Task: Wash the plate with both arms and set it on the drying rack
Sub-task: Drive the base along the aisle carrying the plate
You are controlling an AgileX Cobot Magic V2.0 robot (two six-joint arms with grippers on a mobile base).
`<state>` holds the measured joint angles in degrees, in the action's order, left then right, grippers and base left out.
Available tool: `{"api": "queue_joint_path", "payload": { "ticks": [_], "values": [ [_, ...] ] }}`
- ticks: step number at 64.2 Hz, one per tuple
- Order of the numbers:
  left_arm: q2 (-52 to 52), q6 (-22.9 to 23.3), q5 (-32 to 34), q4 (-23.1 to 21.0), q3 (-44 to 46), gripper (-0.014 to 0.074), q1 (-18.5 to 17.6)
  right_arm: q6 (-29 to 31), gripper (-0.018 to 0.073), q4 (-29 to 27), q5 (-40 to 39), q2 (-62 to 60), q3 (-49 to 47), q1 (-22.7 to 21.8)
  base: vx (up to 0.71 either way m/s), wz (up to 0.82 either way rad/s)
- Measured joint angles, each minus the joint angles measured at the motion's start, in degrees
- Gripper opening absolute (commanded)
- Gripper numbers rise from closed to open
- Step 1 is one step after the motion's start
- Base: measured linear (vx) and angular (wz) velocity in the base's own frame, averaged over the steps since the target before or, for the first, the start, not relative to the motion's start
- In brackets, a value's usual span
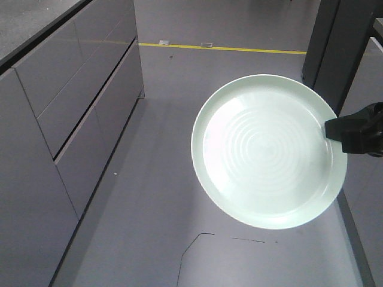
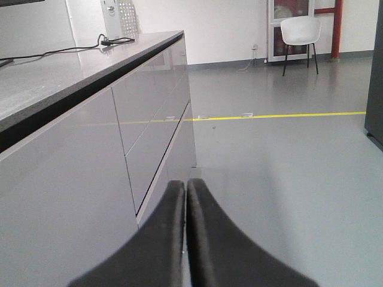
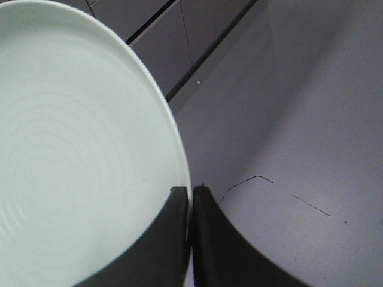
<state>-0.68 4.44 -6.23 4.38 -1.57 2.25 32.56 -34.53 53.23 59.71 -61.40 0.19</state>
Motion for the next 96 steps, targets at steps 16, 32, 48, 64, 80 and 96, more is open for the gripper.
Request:
{"api": "queue_joint_path", "payload": {
  "ticks": [16,32,48,64,80,96],
  "values": [
    [0.00,0.00,0.00,0.00,0.00,-0.0006,0.00,0.00,-0.0007,0.00,0.00,0.00,0.00,0.00,0.19,-0.02],
    [0.00,0.00,0.00,0.00,0.00,-0.0006,0.00,0.00,-0.0007,0.00,0.00,0.00,0.00,0.00,0.18,-0.03],
    [0.00,0.00,0.00,0.00,0.00,-0.0006,0.00,0.00,-0.0007,0.00,0.00,0.00,0.00,0.00,0.17,-0.03],
    [0.00,0.00,0.00,0.00,0.00,-0.0006,0.00,0.00,-0.0007,0.00,0.00,0.00,0.00,0.00,0.17,-0.04],
    [0.00,0.00,0.00,0.00,0.00,-0.0006,0.00,0.00,-0.0007,0.00,0.00,0.00,0.00,0.00,0.17,-0.04],
    [0.00,0.00,0.00,0.00,0.00,-0.0006,0.00,0.00,-0.0007,0.00,0.00,0.00,0.00,0.00,0.17,-0.07]
  ]
}}
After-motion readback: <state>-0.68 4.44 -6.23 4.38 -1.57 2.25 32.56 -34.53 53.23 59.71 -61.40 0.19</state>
